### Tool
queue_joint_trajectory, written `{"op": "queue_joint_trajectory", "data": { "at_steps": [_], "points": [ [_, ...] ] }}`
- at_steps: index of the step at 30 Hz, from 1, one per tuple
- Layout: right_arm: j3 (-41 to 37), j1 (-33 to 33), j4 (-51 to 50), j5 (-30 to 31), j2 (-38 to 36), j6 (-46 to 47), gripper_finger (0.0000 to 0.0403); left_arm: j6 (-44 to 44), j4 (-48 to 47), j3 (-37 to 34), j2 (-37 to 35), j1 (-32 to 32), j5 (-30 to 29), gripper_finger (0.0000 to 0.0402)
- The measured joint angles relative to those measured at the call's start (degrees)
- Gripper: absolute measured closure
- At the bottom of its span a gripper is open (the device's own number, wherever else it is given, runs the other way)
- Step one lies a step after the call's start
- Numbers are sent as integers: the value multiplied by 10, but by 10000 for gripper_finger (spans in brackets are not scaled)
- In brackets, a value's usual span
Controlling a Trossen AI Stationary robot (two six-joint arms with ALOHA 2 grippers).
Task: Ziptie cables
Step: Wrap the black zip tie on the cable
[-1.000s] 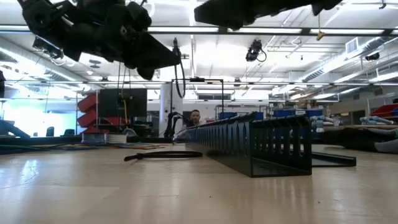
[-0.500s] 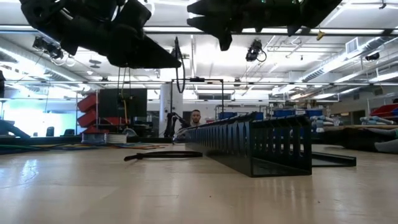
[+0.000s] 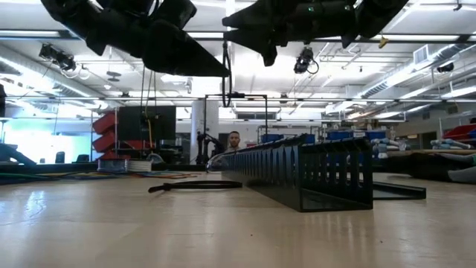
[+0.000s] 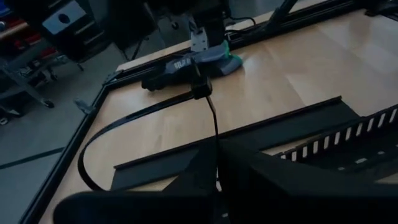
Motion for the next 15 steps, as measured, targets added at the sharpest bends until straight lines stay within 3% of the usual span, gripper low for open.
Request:
{"op": "queue_joint_trajectory", "data": {
  "at_steps": [15],
  "points": [
    [0, -3, -25, 25, 0, -1, 260, -39, 12, 0, 0, -5, 2, 401]
  ]
}}
